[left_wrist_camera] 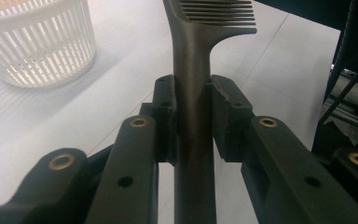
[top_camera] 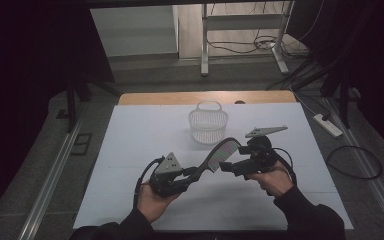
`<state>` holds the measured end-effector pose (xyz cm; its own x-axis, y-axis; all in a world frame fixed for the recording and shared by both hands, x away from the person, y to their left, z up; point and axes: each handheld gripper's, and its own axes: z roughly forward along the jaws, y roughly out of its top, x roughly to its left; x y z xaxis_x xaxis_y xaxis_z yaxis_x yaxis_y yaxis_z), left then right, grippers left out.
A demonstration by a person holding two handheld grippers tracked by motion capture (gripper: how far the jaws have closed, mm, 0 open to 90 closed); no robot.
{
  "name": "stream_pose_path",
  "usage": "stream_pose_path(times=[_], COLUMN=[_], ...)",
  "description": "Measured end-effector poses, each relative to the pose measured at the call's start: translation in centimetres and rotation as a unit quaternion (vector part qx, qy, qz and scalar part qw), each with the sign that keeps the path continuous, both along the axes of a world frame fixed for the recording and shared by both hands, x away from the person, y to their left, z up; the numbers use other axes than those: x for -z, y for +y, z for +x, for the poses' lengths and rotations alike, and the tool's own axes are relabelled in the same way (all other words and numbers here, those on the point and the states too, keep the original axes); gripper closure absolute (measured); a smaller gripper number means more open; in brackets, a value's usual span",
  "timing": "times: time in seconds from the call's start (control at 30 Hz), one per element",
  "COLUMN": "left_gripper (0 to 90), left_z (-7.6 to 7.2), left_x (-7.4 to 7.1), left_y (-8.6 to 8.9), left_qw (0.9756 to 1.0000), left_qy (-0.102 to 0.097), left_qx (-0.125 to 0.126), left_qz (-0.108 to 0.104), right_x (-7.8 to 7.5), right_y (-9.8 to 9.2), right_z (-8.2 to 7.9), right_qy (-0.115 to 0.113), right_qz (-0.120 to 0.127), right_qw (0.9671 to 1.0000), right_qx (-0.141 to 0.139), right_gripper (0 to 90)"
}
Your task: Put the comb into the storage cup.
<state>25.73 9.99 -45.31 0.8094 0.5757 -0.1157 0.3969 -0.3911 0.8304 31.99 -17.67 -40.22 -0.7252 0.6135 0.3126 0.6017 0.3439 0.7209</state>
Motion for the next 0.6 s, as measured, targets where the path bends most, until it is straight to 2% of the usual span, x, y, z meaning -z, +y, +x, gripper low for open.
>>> stream_pose_path(times=[0.3,0.37,0.6], left_gripper=[72.3,72.3,72.4], left_z=[-0.1,-0.1,-0.2], left_x=[0.0,0.0,0.0], left_y=[-0.1,-0.2,-0.3], left_qw=[1.0,1.0,1.0], left_qy=[-0.002,-0.004,-0.007], left_qx=[0.002,0.003,0.001], left_qz=[0.002,0.003,0.005], right_x=[-0.1,0.1,0.4], right_y=[1.1,1.3,1.6], right_z=[1.0,1.4,1.7], right_qy=[0.018,0.03,0.044], right_qz=[0.014,0.023,0.025], right_qw=[0.9997,0.9993,0.9987], right_qx=[0.001,0.001,0.006], right_gripper=[0.0,0.0,0.0])
